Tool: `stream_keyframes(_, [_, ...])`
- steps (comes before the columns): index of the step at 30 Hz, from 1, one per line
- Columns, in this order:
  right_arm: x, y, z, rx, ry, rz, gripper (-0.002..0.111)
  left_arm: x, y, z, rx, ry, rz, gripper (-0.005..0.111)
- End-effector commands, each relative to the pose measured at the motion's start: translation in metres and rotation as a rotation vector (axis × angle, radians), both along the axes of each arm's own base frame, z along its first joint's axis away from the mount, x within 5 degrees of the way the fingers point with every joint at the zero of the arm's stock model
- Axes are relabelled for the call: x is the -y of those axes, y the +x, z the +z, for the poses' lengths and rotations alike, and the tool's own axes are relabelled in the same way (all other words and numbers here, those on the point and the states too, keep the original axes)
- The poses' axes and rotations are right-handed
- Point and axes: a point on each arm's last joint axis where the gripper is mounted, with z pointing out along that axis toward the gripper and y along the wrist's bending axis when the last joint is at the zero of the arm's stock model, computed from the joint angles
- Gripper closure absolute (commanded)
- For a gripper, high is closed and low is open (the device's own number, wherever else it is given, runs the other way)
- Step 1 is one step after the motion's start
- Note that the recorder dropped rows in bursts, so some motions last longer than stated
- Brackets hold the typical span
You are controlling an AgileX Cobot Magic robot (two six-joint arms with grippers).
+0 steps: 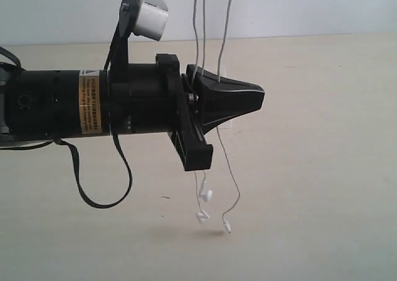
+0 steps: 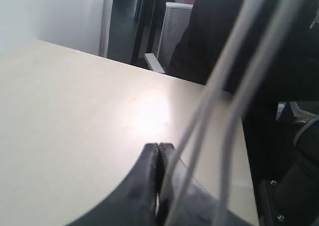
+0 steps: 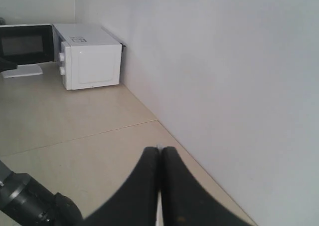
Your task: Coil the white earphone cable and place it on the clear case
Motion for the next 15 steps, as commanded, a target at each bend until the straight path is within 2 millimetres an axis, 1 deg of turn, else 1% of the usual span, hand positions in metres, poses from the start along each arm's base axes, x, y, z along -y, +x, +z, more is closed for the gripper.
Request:
stream_keyframes(1, [0.007,0.007,-0.002,0.022,-0.05,-0.11,0.108,0.0,-0.009,0.008,0.005,0.018,-0.058,0.107])
stream_keyframes(5, [0.02,0.02,-0.005,0.004,-0.079,-0.305,0.108,-0.003,-0.015,0.016,0.001,0.019,-0.081,0.107])
stream_keyframes(8, [0.026,0.024,-0.007,-0.028,-0.087,-0.396,0.108,-0.004,-0.019,0.022,0.015,0.017,-0.093,0.107])
stream_keyframes(15, [0.027,0.024,-0.009,-0.054,-0.1,-0.4,0.108,-0.006,-0.023,0.025,0.001,0.024,-0.112,0.107])
